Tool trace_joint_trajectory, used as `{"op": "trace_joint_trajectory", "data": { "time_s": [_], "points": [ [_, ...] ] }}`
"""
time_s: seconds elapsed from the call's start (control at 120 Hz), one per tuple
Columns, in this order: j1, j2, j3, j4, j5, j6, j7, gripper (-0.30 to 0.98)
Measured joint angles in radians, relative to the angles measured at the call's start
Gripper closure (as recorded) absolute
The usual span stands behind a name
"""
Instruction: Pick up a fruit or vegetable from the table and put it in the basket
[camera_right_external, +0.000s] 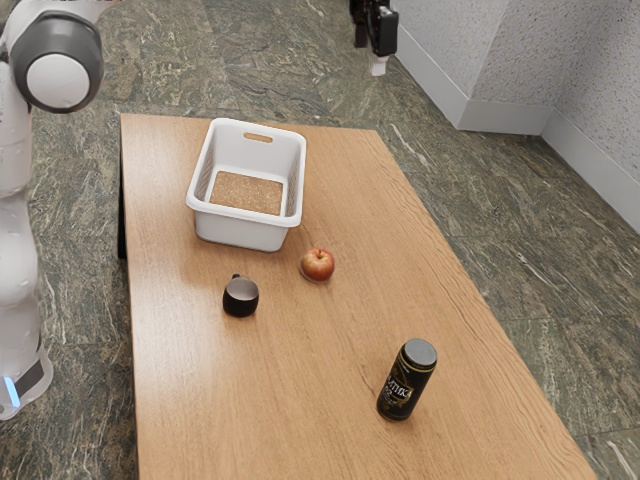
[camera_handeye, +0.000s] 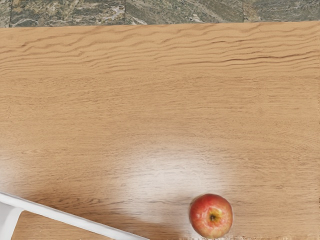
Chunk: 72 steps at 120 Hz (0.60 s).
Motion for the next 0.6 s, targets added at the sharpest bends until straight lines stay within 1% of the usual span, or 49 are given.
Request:
{"op": "trace_joint_trajectory", "data": {
  "time_s": [0.142, 0.217, 0.417, 0.458, 0.533, 0.6],
  "points": [
    [-0.080, 0.019, -0.012, -0.011, 0.061, -0.010, 0.004, 0.00],
    [-0.086, 0.037, -0.022, -0.018, 0.092, -0.025, 0.005, 0.00],
    [-0.078, 0.049, -0.037, -0.048, 0.137, -0.079, -0.030, 0.00],
    [-0.076, 0.012, -0.046, -0.114, 0.138, -0.073, -0.031, 0.00],
    [-0.073, -0.180, -0.049, -0.410, 0.122, -0.007, -0.033, 0.00],
    [-0.085, -0.259, -0.062, -0.592, 0.110, 0.073, -0.033, 0.00]
  ]
}}
